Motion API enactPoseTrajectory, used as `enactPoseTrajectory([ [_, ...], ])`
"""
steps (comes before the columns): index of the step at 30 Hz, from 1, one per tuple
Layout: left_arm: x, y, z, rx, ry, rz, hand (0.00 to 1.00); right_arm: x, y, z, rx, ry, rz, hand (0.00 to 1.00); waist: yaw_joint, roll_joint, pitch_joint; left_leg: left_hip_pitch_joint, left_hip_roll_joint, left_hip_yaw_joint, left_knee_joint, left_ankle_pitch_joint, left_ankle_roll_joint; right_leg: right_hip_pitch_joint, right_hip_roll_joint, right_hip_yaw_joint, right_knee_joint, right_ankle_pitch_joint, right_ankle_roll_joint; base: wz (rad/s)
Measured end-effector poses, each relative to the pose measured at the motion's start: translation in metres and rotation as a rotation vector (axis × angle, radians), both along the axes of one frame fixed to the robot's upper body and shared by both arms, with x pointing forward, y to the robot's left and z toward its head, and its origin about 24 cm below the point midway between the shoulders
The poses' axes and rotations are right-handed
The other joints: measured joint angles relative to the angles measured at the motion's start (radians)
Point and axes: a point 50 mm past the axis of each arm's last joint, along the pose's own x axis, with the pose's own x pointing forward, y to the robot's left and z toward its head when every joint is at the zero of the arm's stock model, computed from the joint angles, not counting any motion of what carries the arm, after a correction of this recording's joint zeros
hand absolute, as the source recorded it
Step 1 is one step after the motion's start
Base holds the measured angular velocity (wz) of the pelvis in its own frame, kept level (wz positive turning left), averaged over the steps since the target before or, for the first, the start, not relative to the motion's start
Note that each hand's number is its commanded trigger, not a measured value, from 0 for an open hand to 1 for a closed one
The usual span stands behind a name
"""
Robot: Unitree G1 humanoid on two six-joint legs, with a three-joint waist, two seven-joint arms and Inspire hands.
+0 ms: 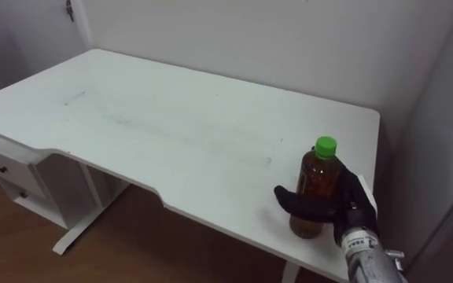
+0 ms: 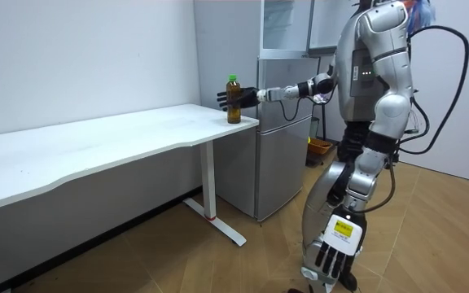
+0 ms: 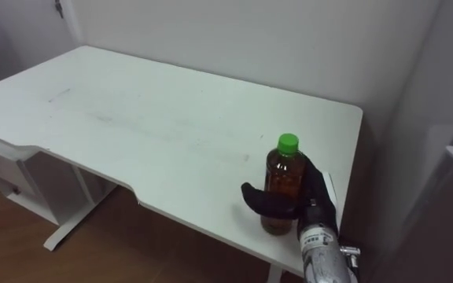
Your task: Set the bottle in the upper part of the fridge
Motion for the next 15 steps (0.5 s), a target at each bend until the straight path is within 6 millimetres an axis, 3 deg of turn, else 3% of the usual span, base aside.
enactPoseTrajectory([
  [15,-0.0016,0.0,-0.0004,-0.003,0.006,0.001,0.0,0.0001,-0.0023,-0.0058,-0.005,0.024,0.039,1.0,0.019,-0.001,-0.0007,0.009,0.0,0.002,-0.006,0.002,0.0,0.003,0.0,0.003,-0.003,0.0,0.0,0.0],
])
